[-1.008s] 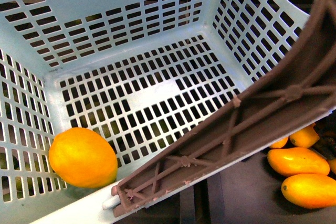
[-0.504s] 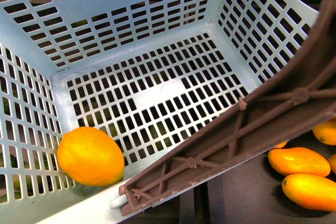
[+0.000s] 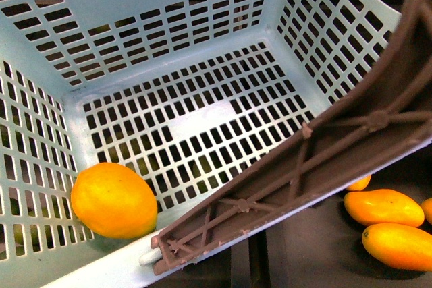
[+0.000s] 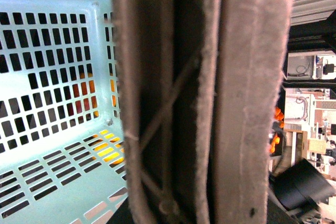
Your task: Pick lemon and mango into basket
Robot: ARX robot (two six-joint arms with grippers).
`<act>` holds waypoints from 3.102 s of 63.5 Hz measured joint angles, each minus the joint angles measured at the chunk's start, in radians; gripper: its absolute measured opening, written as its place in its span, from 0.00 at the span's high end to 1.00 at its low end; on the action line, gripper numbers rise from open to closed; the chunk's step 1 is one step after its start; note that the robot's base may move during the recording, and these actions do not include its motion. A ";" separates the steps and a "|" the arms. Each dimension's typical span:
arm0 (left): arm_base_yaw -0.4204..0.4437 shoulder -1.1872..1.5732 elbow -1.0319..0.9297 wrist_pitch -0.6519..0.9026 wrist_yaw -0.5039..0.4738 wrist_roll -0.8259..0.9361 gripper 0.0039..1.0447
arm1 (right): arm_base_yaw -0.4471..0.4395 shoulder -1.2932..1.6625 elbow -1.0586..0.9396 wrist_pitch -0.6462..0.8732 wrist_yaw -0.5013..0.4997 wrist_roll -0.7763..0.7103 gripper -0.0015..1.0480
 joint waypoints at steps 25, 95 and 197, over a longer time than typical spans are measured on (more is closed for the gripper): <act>0.000 0.000 0.000 0.000 -0.002 0.000 0.86 | 0.372 -0.270 0.002 -0.076 0.186 0.215 0.40; 0.001 0.002 -0.001 -0.001 -0.008 0.003 0.86 | 0.233 -0.687 -0.322 0.204 0.395 -0.145 0.40; -0.002 0.002 0.000 -0.001 0.000 0.001 0.86 | 0.215 -1.229 -0.696 0.047 0.373 -0.312 0.98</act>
